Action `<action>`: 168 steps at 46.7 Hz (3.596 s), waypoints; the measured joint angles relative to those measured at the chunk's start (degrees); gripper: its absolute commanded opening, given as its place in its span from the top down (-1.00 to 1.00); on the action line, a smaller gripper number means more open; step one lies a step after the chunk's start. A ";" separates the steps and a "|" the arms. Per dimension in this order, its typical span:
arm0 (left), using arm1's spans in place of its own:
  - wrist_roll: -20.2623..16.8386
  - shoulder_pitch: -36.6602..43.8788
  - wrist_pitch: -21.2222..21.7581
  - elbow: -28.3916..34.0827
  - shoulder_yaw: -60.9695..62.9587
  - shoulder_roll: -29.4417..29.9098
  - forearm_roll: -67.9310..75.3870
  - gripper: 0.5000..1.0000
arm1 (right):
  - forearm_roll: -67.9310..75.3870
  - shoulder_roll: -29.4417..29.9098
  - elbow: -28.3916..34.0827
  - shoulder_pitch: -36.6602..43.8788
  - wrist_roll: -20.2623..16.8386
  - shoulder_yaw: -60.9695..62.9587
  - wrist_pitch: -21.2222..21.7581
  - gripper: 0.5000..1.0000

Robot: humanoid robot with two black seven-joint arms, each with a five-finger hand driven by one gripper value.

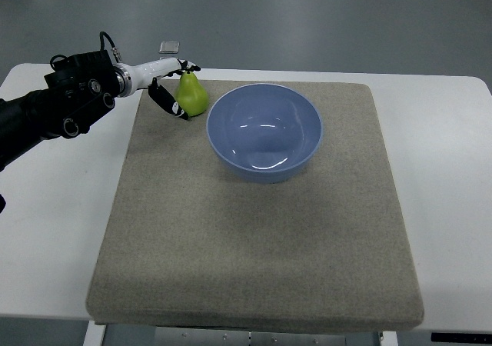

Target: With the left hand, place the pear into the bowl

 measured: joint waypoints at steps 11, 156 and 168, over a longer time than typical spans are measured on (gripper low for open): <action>0.00 0.07 0.00 -0.20 -0.03 0.00 -0.05 -0.31 | 0.00 0.00 0.00 -0.05 0.00 0.00 0.00 -0.70; 0.15 -4.13 -10.04 -28.08 -9.88 10.27 -16.29 -0.99 | 0.00 0.00 0.00 -0.06 0.00 0.00 0.00 -0.70; 0.91 -3.76 -10.01 -20.72 -10.00 12.21 -34.20 -0.99 | 0.00 0.00 0.00 0.01 0.00 0.00 0.00 -0.70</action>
